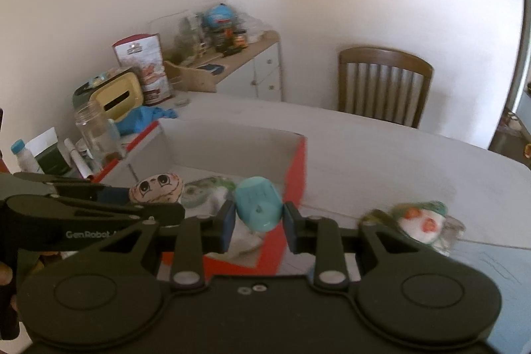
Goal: Organize objects
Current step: 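Carry the egg with the right tool while the left tool carries the face toy into the box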
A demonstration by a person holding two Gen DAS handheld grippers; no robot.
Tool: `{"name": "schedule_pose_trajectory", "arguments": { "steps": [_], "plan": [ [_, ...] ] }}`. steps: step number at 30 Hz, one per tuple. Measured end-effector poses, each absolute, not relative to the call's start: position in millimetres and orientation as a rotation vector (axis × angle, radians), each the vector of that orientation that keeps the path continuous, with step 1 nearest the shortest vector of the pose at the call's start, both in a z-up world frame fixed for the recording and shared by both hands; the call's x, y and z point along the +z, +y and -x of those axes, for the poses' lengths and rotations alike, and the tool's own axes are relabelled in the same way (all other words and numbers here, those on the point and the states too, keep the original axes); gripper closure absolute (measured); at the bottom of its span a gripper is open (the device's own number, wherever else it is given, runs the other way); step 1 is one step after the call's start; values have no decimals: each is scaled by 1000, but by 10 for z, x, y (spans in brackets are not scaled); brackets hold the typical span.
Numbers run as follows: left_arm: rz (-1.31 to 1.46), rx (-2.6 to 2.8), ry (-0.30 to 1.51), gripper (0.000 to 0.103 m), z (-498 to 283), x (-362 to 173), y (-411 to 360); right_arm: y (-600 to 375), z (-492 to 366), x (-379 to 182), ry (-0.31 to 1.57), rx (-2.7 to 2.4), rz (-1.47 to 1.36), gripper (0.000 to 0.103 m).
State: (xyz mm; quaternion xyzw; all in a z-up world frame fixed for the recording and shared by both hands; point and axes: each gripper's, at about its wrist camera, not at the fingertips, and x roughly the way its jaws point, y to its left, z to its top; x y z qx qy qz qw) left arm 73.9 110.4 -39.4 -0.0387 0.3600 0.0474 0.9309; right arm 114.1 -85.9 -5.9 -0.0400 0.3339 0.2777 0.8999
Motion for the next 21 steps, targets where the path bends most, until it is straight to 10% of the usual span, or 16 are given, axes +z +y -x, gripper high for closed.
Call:
{"name": "schedule_pose_trajectory", "arguments": {
  "steps": [21],
  "plan": [
    [48,151,932,57,-1344,-875,1812,104,-1968,-664,820,494,235,74]
  ]
}}
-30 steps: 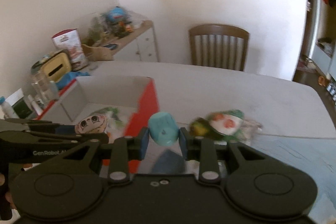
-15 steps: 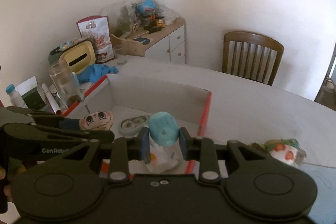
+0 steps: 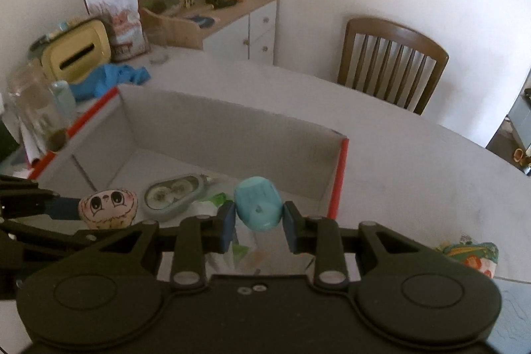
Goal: Organize objects
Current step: 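Carry the egg with the right tool while the left tool carries the face toy into the box, then open the left tool to drop the face toy while the right tool releases the egg in the box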
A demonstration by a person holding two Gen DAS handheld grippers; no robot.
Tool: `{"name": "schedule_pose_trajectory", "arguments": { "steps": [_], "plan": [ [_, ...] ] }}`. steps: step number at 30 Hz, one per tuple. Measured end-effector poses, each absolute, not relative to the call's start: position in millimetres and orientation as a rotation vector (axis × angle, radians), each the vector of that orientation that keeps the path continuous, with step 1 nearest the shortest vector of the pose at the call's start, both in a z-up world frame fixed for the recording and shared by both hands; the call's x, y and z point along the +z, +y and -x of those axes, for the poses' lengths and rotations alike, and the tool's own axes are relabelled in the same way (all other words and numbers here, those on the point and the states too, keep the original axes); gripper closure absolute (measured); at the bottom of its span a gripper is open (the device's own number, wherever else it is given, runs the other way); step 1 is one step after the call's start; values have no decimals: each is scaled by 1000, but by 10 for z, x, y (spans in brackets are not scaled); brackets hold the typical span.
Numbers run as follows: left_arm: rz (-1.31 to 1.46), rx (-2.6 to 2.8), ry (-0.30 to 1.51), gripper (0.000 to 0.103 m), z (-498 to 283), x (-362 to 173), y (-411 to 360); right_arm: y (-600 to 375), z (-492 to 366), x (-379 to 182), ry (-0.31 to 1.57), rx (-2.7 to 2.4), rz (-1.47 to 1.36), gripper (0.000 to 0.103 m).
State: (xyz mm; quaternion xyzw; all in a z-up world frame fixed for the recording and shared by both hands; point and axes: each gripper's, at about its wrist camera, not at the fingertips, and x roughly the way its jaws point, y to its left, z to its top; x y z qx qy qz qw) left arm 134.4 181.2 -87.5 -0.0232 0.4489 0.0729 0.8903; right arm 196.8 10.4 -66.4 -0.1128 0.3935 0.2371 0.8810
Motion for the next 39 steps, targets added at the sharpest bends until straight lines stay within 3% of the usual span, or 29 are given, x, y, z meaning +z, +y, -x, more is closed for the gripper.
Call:
{"name": "schedule_pose_trajectory", "arguments": {
  "steps": [26,29,33,39],
  "plan": [
    [9,124,1215,57,-1876,-1311,1891,483,-2220,-1042,944,495,351,73],
    [26,131,1222,52,-1867,-1310,1906,484,-2226,-1034,947,501,349,72],
    [39,141,1196,38,-1821,-1267,1919,471,-2224,-1026,948,508,344,71],
    [44,161,1142,36,-1718,-1141,1925,401,-2168,-923,938,513,304,64]
  ]
}}
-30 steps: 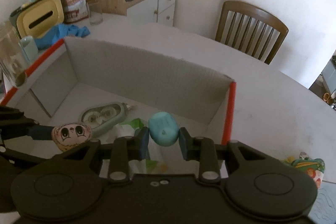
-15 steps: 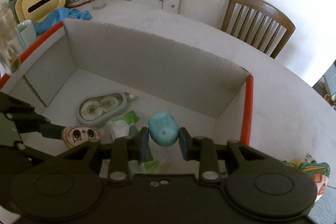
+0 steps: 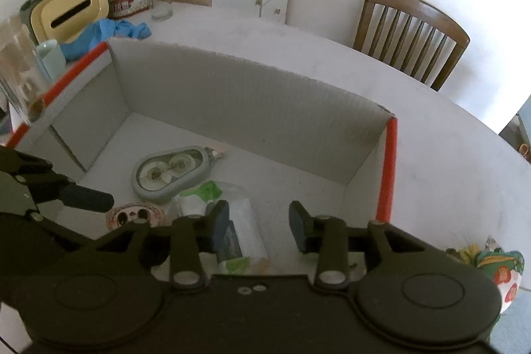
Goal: Organize objects
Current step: 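Open the left tool to drop the face toy while the right tool releases the egg in the box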
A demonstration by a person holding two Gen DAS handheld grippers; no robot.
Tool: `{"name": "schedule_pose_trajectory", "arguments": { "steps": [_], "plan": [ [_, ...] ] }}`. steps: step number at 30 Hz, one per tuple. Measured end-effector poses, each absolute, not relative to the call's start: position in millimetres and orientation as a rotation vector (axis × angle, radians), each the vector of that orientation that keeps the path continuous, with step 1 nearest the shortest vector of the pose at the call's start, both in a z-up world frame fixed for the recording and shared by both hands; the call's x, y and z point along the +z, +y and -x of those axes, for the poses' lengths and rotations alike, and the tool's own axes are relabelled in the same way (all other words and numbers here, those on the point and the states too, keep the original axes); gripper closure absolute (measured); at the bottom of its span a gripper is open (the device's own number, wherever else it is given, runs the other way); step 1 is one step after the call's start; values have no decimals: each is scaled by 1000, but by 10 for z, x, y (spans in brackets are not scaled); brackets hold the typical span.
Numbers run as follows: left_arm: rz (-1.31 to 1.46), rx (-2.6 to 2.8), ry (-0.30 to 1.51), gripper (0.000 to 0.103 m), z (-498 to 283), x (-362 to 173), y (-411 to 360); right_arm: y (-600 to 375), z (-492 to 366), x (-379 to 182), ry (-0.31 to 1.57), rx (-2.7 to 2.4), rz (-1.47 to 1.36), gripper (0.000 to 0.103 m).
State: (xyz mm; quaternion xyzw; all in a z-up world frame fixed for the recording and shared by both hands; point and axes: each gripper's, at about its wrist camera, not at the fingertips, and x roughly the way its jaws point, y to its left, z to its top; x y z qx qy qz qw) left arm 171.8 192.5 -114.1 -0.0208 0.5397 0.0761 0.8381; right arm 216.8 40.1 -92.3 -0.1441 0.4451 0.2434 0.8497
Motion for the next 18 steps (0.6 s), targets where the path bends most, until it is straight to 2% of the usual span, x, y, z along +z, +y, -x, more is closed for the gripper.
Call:
{"name": "schedule_pose_trajectory", "arguments": {
  "steps": [13,18],
  "plan": [
    [-2,172,973,36,-1409,-668,1777,63,-1891,-489,865,563,193,57],
    [-9,146,914,36,-1283,-461,1645,-105,-1737,-269,825,578,136,49]
  ]
}}
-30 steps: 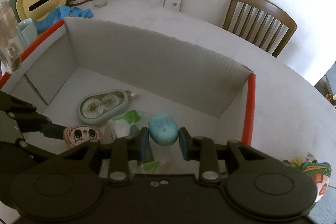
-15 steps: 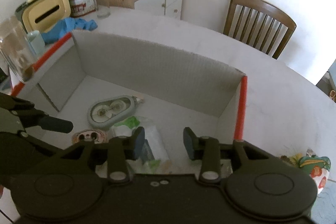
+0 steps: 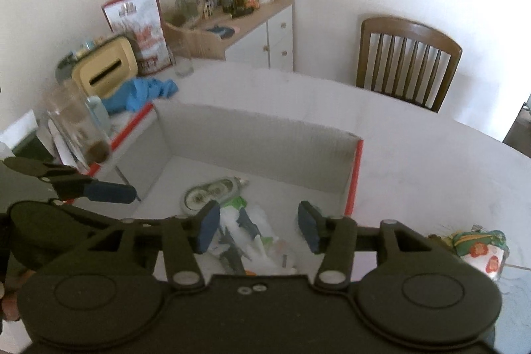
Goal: Organize objects
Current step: 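Open the left tool to drop the face toy while the right tool releases the egg in the box, then move both tools back toward the plush pillow on the table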
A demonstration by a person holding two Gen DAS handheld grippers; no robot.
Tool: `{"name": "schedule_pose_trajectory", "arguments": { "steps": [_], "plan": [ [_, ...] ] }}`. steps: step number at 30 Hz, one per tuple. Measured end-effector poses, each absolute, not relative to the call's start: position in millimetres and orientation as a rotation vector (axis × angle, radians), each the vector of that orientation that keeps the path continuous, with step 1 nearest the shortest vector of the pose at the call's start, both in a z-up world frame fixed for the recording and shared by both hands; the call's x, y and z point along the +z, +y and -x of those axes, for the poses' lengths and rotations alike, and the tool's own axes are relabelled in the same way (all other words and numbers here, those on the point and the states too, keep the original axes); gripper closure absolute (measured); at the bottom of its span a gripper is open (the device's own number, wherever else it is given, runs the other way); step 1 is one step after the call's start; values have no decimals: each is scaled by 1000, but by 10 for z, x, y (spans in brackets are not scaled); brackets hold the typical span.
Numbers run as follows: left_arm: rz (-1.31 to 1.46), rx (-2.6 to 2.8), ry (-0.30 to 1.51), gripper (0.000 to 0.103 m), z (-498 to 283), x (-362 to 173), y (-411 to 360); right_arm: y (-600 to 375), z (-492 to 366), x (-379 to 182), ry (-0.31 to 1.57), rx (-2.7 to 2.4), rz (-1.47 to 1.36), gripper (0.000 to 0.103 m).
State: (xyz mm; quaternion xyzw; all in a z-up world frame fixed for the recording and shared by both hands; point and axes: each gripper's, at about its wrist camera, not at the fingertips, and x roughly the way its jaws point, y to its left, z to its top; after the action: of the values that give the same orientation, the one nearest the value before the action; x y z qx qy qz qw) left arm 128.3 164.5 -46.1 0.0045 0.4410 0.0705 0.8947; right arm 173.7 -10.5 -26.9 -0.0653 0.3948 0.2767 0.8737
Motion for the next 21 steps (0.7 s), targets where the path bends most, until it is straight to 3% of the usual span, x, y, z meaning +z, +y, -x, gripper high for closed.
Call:
{"name": "schedule_pose_trajectory", "arguments": {
  "steps": [16,21],
  "plan": [
    [-43,82,813,32,-1020,-102,1120,-857,-1312,118,726,540,6,39],
    [-47,69,799,32,-977,-64,952,-1095,-1203,166,703,524,-29,30]
  ]
}}
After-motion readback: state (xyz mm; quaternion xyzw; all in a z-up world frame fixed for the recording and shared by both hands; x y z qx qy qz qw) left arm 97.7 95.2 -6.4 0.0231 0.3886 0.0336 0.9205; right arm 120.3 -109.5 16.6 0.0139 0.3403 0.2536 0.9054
